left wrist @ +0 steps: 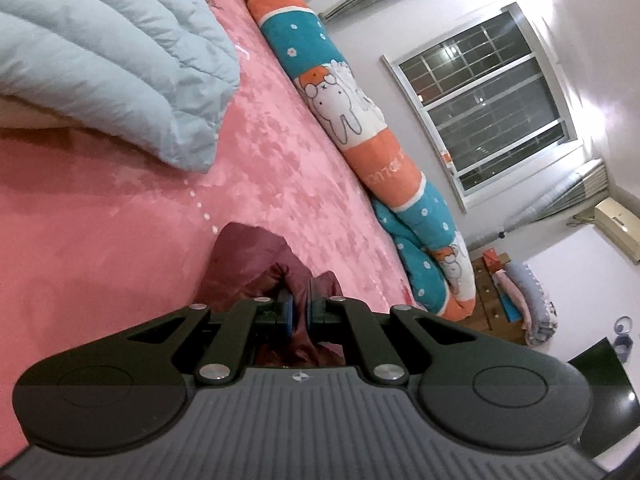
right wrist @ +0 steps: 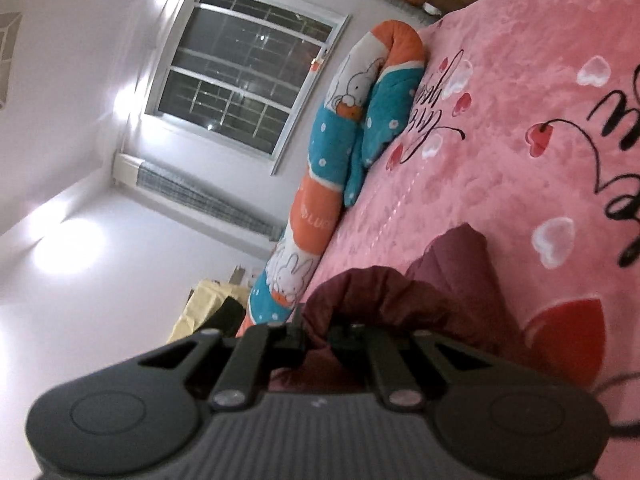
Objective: Fold large clothes
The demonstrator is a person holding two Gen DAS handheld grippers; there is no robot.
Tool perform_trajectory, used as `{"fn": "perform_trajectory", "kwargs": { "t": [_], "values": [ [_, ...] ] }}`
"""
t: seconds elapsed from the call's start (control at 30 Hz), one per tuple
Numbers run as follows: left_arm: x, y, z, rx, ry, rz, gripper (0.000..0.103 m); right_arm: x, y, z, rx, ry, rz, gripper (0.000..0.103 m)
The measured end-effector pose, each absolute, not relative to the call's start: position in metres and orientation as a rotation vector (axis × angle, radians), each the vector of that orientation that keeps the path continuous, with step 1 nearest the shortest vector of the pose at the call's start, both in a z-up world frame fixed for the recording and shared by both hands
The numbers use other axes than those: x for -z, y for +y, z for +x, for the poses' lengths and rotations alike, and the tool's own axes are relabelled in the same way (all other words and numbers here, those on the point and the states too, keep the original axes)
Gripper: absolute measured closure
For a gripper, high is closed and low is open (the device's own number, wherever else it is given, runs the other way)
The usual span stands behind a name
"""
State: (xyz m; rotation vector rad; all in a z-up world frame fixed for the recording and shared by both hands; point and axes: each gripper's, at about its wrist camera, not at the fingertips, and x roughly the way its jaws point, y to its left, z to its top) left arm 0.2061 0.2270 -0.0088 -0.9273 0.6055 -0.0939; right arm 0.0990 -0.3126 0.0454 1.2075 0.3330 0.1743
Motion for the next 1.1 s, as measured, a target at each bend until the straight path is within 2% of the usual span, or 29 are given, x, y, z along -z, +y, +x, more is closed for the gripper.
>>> {"fn": "perform_trajectory", "kwargs": {
  "t": [0.3,0.37,0.4,0.47,0.53,0.6,0.67,0.77,1.1],
  "values": [
    [0.034,0.210,0.262,0.033,0.639,-0.880,0.097,-0.019,-0.315,0.130,-0.150,0.342,1.197,0.089],
    [0.040,0.210,0.265,0.028,0.642,-0.878,0.094,-0.012,-0.317,0.133,-0.148,0.347,1.205,0.081],
    [0.041,0.209,0.268,0.024,0.640,-0.876,0.090,-0.010,-0.317,0.134,-0.144,0.349,1.206,0.077],
    [0.040,0.211,0.266,0.023,0.622,-0.874,0.083,-0.007,-0.320,0.134,-0.135,0.345,1.210,0.060],
    [0.040,0.213,0.265,0.024,0.596,-0.873,0.071,-0.007,-0.323,0.134,-0.135,0.326,1.213,0.053],
    [0.034,0.217,0.260,0.017,0.571,-0.864,0.051,-0.008,-0.325,0.133,-0.140,0.305,1.215,0.040],
    [0.025,0.221,0.256,0.016,0.545,-0.842,0.051,-0.012,-0.328,0.131,-0.151,0.272,1.210,0.027],
    [0.014,0.224,0.248,0.013,0.517,-0.820,0.050,-0.020,-0.331,0.130,-0.157,0.232,1.191,0.019],
    [-0.020,0.186,0.206,0.074,0.472,-0.545,0.051,-0.054,-0.314,0.121,-0.104,0.191,0.925,0.014]
  ]
}}
